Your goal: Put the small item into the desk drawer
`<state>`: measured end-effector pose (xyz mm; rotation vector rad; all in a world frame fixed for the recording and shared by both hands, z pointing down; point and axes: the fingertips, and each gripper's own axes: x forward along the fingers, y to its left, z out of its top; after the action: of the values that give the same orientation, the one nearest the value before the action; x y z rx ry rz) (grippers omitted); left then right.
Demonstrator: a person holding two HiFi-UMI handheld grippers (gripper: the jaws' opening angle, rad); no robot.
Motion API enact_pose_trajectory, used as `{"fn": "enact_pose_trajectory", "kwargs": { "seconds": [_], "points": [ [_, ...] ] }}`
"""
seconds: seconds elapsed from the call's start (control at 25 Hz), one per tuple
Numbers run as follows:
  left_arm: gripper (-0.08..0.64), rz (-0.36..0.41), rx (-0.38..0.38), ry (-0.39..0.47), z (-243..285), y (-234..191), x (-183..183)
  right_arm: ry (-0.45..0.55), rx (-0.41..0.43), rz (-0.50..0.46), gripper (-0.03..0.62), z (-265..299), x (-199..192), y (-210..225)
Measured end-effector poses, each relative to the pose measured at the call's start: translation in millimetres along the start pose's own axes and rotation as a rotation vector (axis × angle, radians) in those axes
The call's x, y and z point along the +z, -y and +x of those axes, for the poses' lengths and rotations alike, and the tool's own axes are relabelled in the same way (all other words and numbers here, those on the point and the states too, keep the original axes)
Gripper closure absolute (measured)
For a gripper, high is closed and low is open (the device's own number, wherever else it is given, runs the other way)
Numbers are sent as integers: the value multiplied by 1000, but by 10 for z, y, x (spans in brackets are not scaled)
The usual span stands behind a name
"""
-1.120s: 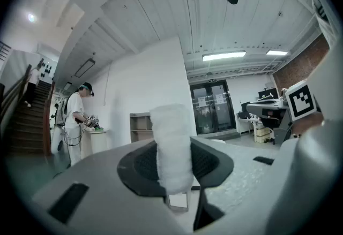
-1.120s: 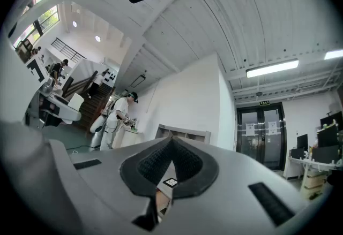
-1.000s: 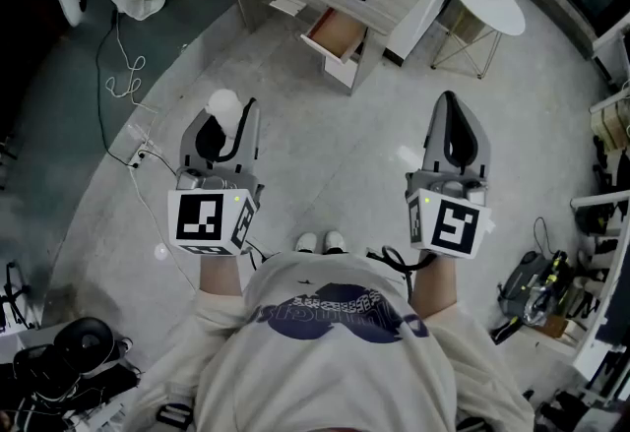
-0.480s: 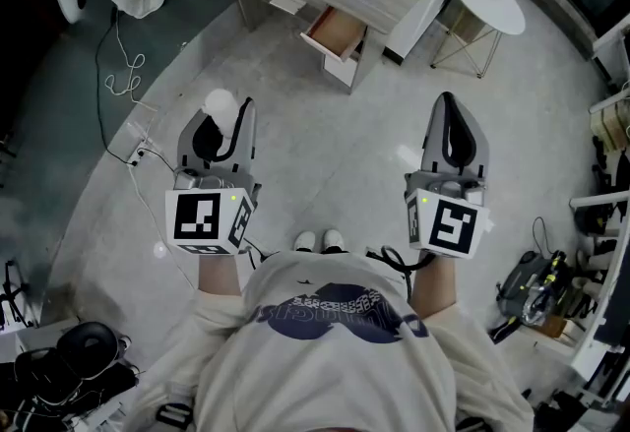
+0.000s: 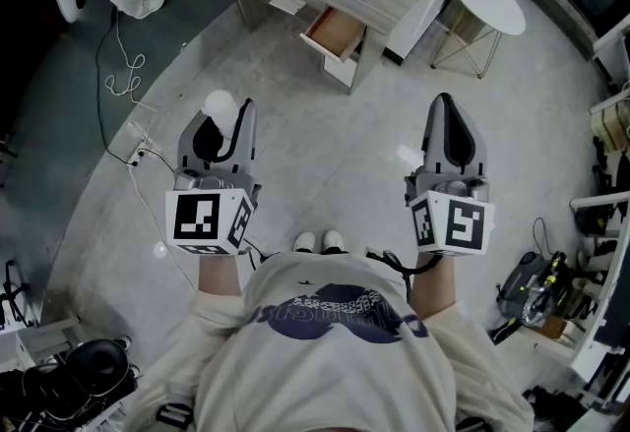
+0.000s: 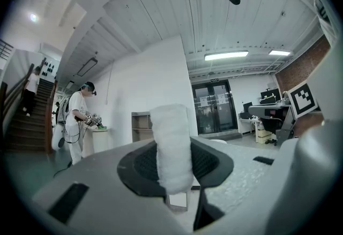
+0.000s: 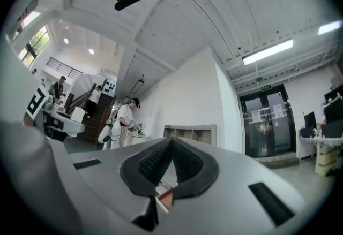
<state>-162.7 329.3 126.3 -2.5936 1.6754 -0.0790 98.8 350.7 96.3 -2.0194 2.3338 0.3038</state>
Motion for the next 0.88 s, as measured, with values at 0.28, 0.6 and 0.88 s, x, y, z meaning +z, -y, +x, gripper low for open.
{"fn": "enact_pose_trajectory", "kwargs": {
  "seconds": [0.28,0.6,0.88],
  "points": [
    [436,-17,-11,7,106,66,8,-2,91,58,428,76,-29,-12],
    [436,-31,-17,3,284,217,-17,-25,107,59,410,164,-152,124],
    [436,-24,-4,-18,489,325,-82,-45,122,75,396,300,-310,308]
  ]
}}
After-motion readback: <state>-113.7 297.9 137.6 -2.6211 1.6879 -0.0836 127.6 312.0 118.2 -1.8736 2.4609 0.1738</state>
